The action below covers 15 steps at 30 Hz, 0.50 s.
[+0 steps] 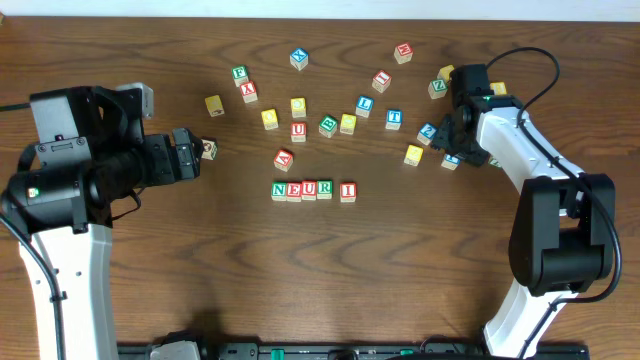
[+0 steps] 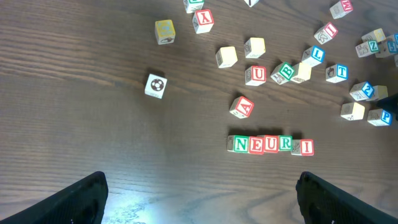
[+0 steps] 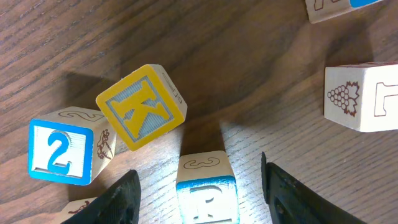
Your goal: Spell out NEURIPS
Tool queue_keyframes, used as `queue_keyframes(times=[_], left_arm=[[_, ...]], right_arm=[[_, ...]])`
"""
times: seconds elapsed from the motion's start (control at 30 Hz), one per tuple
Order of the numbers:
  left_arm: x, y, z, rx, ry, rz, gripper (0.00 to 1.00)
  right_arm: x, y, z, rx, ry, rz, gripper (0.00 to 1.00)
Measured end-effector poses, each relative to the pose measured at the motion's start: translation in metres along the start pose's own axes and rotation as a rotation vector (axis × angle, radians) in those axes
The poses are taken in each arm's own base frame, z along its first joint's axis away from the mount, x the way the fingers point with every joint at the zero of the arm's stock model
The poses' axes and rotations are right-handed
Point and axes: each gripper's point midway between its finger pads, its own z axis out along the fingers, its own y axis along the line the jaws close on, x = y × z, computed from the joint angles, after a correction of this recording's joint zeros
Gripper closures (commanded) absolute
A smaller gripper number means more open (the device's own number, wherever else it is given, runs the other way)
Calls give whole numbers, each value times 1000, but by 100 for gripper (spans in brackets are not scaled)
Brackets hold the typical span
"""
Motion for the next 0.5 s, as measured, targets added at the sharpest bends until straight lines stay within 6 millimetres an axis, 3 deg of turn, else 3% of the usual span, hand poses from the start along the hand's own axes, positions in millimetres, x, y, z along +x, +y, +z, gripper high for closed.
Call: queue_keyframes(times=[0.33, 0.5], left_arm=[[0, 0, 0, 0, 0, 0, 5], [0, 0, 0, 0, 0, 0, 5]], right_arm=[[-2, 1, 2, -8, -14, 3, 41], [6, -2, 8, 1, -1, 1, 41]])
